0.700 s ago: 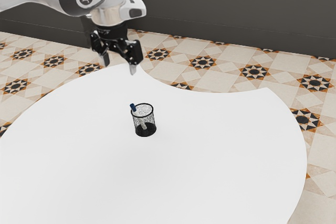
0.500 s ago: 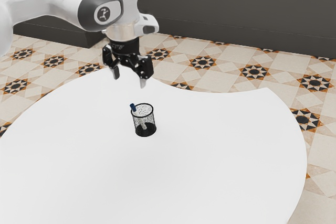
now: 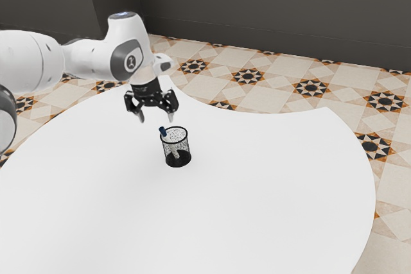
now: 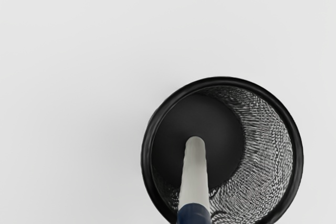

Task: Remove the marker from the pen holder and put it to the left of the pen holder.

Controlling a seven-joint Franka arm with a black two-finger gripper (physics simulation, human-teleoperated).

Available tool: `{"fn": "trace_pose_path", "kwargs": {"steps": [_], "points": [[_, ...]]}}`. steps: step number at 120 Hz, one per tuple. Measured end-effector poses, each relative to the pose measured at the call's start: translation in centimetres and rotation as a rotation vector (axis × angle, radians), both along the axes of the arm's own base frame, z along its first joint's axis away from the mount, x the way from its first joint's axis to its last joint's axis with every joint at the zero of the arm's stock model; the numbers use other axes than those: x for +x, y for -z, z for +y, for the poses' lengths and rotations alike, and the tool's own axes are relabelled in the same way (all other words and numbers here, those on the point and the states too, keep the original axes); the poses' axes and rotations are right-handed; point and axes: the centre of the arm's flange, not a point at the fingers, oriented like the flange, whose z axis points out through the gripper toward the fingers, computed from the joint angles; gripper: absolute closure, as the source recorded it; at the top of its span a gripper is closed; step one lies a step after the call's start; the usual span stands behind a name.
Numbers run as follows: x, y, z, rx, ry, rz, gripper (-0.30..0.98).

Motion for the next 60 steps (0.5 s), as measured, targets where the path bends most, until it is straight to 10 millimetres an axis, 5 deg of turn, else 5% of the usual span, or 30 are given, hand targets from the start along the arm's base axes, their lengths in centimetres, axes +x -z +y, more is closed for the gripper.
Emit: {"fn": "trace_pose_path", "kwargs": {"steps": [60], "points": [[0.7,3.7,-1.6,0.065,0.192,-0.035,0.0]]}}
